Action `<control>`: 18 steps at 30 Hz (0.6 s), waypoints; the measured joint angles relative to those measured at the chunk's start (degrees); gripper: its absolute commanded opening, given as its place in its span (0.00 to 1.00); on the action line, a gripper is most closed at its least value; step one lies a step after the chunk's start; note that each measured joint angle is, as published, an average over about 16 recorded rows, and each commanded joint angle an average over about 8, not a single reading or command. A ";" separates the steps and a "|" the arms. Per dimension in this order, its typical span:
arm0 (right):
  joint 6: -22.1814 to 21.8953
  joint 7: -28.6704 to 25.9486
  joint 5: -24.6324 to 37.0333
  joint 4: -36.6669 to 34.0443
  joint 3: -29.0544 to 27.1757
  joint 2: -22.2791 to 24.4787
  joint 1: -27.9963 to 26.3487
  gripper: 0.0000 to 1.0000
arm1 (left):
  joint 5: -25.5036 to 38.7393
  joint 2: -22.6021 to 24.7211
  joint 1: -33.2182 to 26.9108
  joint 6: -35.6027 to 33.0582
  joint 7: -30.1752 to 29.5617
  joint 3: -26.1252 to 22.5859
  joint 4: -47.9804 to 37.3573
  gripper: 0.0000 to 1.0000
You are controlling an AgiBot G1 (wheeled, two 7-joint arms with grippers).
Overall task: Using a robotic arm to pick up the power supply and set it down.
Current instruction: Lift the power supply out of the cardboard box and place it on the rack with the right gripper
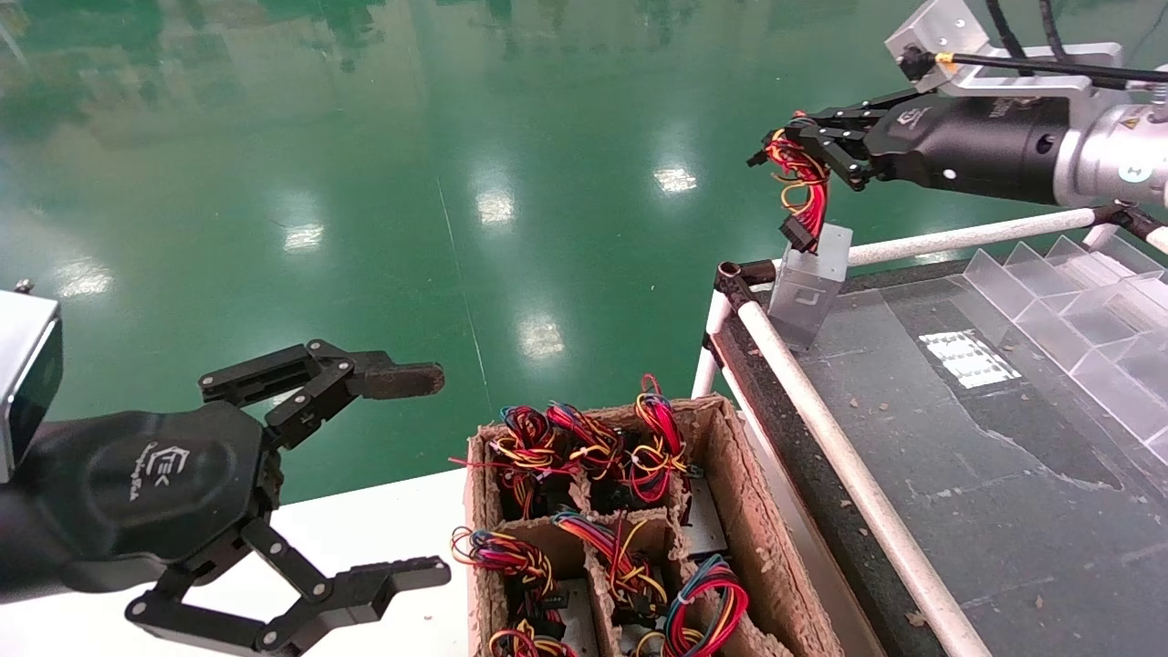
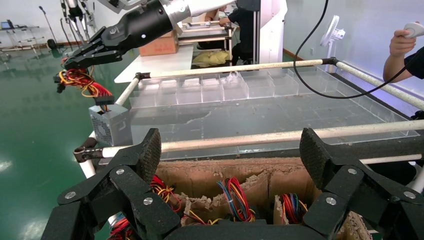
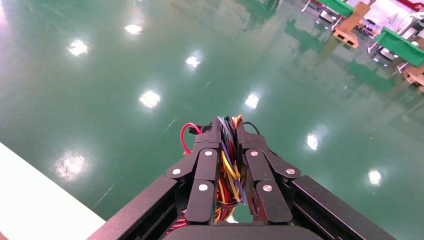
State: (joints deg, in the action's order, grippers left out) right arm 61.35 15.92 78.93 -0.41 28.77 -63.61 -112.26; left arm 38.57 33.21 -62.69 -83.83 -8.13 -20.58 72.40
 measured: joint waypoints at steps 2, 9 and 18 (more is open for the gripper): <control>-0.30 -0.22 -0.13 -0.03 -0.09 -0.36 0.12 0.00 | 0.00 0.00 0.00 0.00 0.00 0.00 0.00 1.00; -1.88 -1.18 -0.78 -0.29 -0.54 -1.71 0.86 0.00 | 0.00 0.00 0.00 0.00 0.00 -0.01 0.00 1.00; -3.70 -2.75 -1.46 -0.63 -1.02 -2.60 1.96 0.00 | -0.01 0.00 0.00 0.00 0.00 -0.01 0.00 1.00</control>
State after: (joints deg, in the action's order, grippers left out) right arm 57.65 13.17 77.46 -1.04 27.75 -66.21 -110.30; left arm 38.56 33.21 -62.69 -83.82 -8.13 -20.59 72.40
